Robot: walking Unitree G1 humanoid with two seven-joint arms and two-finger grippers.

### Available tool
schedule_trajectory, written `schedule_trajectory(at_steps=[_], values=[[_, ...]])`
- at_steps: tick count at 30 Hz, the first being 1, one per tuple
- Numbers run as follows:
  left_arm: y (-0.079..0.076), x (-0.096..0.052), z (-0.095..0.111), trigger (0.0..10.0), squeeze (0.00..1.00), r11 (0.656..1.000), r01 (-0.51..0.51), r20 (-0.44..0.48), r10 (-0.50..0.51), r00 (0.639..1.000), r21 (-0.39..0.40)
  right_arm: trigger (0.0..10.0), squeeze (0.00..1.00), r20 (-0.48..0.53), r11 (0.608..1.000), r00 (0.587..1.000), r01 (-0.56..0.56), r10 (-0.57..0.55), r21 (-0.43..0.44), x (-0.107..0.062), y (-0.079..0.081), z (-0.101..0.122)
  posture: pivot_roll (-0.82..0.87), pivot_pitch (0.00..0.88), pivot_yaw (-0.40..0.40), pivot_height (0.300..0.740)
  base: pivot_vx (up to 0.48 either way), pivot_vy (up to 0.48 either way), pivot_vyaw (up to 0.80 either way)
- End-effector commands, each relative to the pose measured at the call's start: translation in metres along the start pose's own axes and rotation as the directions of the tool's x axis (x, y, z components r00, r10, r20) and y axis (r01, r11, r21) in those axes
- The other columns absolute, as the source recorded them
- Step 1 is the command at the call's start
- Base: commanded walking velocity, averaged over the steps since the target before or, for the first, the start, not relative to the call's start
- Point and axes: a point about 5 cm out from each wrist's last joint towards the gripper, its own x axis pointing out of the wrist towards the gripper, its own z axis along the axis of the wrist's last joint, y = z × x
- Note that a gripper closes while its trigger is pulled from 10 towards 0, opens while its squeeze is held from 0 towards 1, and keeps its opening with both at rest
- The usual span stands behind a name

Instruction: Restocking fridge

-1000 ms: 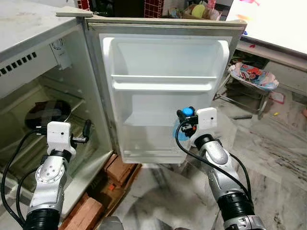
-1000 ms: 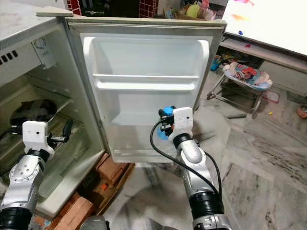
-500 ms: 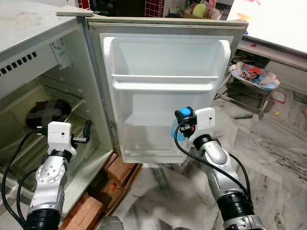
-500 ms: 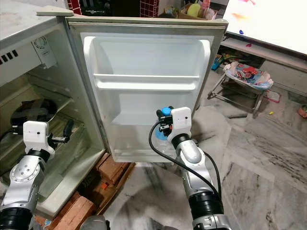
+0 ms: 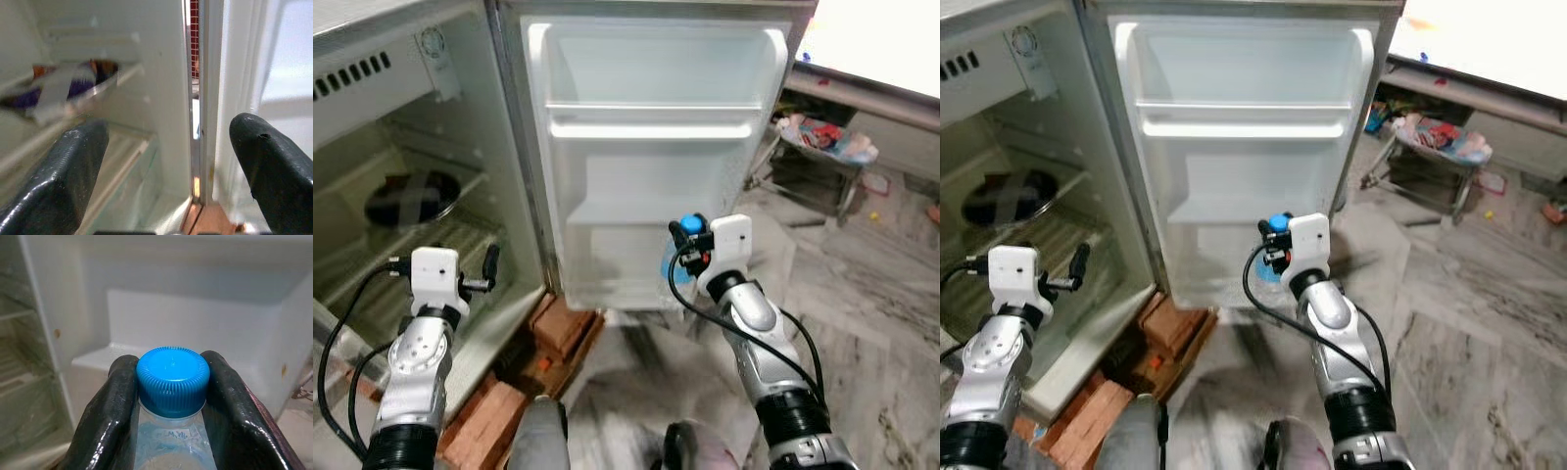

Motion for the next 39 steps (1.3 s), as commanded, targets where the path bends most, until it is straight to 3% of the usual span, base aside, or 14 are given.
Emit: schedule_trajectory(at_steps=[1,22,39], values=[[0.0002,0.0012,0.0015,10.0,0.00,1.000,0.003,0.004,-0.003,1.000,0.008,10.0,0.00,0.024,1.000,1.000,0.005,-0.004,-0.004,0.0013,-0.0023,0.0050,0.12,0.000,-0.038,0.636,0.000,0.000,0.00],[0.0006,0.0022,0.0044,10.0,0.00,1.000,0.007,0.026,-0.007,1.000,0.011,10.0,0.00,0.032,1.000,0.999,0.006,-0.005,-0.016,0.0026,-0.0029,0.0062,0.12,0.000,-0.039,0.636,0.000,0.000,0.00],[-0.0009,0.0027,0.0041,10.0,0.00,1.000,0.014,0.030,-0.015,0.999,0.009,10.0,0.00,0.039,0.999,0.999,-0.001,0.002,-0.037,0.0047,-0.0030,0.0080,0.12,0.000,-0.042,0.636,0.293,0.000,0.00]])
